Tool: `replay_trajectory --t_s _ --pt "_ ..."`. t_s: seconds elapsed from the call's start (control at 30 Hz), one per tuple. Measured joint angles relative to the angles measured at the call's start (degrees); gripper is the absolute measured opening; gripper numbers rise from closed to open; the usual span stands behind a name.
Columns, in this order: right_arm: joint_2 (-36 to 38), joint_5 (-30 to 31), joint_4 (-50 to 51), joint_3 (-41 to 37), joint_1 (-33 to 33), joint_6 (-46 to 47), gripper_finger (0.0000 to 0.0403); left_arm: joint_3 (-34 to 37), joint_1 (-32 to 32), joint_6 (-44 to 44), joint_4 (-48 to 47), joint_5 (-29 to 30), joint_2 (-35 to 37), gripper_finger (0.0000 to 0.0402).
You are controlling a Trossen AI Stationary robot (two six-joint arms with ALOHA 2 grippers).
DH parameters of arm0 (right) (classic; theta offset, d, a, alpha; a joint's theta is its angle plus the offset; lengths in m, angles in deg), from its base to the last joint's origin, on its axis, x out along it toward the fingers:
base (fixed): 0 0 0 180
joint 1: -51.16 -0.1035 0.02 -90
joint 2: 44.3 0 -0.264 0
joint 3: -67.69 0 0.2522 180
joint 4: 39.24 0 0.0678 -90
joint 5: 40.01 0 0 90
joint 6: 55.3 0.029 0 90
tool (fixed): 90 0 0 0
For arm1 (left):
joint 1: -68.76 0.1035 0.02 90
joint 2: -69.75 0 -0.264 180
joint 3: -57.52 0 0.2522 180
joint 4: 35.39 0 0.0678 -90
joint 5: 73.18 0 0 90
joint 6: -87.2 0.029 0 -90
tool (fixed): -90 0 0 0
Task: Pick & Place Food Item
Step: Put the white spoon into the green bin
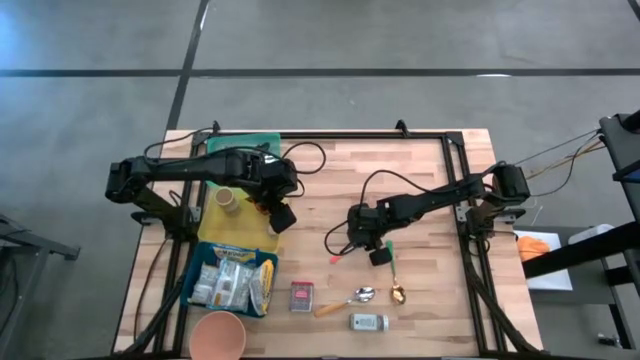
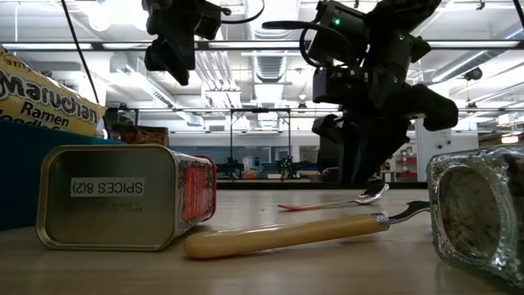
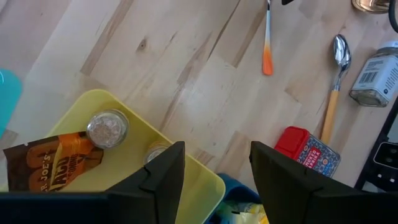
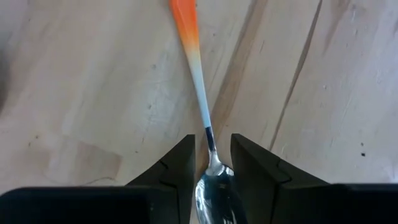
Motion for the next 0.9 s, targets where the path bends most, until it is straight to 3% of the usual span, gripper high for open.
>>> replay_trajectory --t_s 0.53,0.9 --pt "0.0 -3.3 -2.7 -0.3 0.0 -0.2 0.0103 0.0 0.0 -0.2 0.0 -0.6 0.0 0.0191" --pt "0.0 -1.1 -2.6 -0.4 -0.5 -0.9 0.0223 0.0 0.0 -0.2 0.0 -0.6 0.0 0.0190"
